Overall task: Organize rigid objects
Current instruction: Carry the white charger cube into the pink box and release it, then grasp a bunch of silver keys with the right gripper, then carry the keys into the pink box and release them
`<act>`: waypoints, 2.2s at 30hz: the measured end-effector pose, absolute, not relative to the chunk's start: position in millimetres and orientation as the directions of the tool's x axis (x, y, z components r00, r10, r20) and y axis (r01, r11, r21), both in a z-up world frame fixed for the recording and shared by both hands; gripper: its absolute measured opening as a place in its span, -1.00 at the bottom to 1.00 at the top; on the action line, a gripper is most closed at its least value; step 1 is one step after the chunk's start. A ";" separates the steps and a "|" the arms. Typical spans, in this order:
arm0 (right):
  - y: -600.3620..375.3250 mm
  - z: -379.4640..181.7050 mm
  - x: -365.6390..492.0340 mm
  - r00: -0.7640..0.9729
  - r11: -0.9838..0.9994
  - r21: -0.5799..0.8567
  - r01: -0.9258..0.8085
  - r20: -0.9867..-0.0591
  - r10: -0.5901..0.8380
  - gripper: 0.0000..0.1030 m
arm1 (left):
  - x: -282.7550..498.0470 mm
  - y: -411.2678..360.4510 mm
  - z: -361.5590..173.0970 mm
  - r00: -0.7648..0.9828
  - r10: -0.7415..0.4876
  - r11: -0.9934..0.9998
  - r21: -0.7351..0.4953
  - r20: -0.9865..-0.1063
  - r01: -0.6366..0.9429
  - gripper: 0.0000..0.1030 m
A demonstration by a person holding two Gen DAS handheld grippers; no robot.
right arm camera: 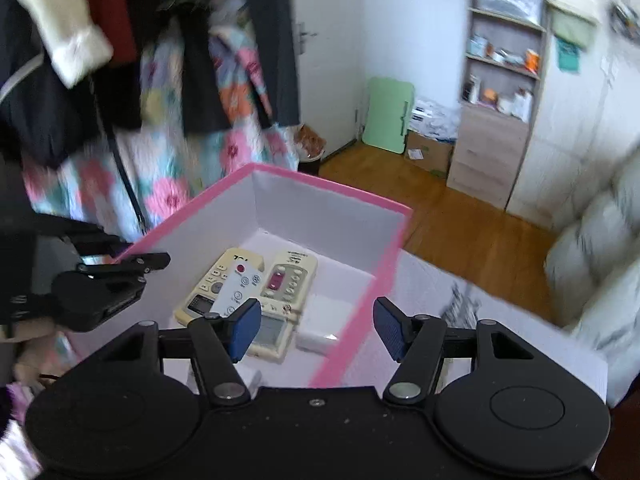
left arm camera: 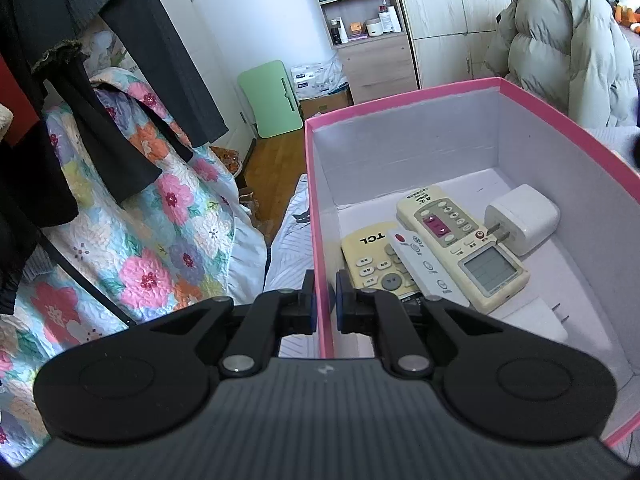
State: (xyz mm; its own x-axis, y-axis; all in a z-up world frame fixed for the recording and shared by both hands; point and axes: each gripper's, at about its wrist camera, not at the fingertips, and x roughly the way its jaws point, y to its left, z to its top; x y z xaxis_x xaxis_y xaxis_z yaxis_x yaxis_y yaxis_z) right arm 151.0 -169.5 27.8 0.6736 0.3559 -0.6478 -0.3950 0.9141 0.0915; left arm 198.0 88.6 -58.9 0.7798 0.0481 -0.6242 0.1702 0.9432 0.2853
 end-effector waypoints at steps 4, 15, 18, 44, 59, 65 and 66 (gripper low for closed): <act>-204.7 6.0 133.0 0.678 0.934 0.162 -0.320 -0.650 0.345 0.30 | 197.6 91.4 -58.4 0.782 0.039 0.949 0.268 -0.622 0.166 -0.85; -239.4 -63.2 113.2 0.718 0.966 0.233 -0.108 -0.654 0.238 -0.03 | 197.5 92.3 -58.5 0.788 0.040 0.952 0.263 -0.615 0.156 -0.85; -233.3 -71.0 118.2 0.737 0.974 0.199 -0.103 -0.643 0.209 -0.13 | 197.3 91.7 -58.5 0.788 0.042 0.951 0.265 -0.614 0.157 -0.85; -212.1 -10.9 121.7 0.840 0.939 0.257 -0.228 -0.435 0.323 -0.90 | 198.0 88.9 -58.7 0.785 0.048 0.947 0.277 -0.618 0.160 -0.85; -129.6 34.4 165.7 0.704 0.838 0.233 -0.493 -0.459 0.542 -0.90 | 198.1 89.2 -57.3 0.786 0.045 0.949 0.273 -0.616 0.160 -0.85; -89.8 -3.1 201.7 0.656 0.845 0.145 -0.514 -0.568 0.496 -0.90 | 198.4 88.9 -57.1 0.789 0.042 0.946 0.278 -0.613 0.166 -0.85; -83.0 -9.6 206.3 0.661 0.850 0.099 -0.517 -0.585 0.470 -0.90 | 198.4 88.5 -57.1 0.790 0.041 0.946 0.278 -0.611 0.165 -0.85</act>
